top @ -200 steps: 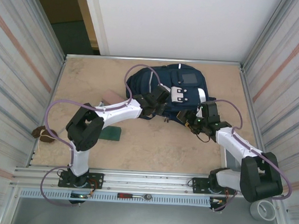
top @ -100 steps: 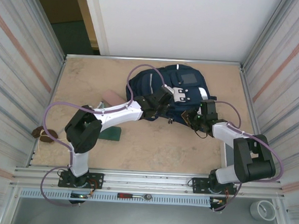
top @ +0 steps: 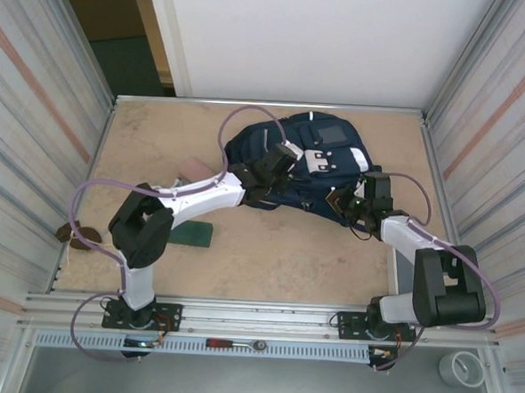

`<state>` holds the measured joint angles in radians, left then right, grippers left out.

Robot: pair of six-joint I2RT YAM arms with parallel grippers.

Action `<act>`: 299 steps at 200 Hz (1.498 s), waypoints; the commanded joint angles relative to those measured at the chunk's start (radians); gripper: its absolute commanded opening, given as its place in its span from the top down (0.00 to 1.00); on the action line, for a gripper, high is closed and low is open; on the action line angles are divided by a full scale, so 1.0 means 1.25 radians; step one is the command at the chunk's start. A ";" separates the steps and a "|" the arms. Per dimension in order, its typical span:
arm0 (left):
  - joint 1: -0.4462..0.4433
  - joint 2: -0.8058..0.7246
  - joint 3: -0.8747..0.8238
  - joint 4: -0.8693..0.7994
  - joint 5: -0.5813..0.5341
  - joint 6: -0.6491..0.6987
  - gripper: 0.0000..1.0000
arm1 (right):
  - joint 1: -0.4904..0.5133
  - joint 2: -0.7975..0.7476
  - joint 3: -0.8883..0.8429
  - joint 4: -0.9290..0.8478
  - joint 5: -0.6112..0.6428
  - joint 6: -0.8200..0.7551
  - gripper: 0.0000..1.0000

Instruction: Pack the student bag

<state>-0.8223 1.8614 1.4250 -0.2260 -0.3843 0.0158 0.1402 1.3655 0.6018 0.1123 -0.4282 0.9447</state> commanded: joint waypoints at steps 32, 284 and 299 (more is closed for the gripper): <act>0.107 -0.044 -0.026 0.020 -0.067 0.005 1.00 | -0.027 -0.042 -0.006 0.003 -0.026 -0.052 1.00; 0.124 -0.141 -0.056 0.087 0.219 0.001 1.00 | 0.164 -0.112 0.246 -0.308 0.063 -0.552 0.49; 0.124 -0.146 -0.064 0.088 0.225 -0.009 1.00 | 0.166 -0.083 0.262 -0.268 0.066 -0.547 0.47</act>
<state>-0.6670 1.7275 1.3457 -0.1612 -0.1192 0.0040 0.3431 1.2263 0.8883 -0.2993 -0.3344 0.2981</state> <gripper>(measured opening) 0.063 0.518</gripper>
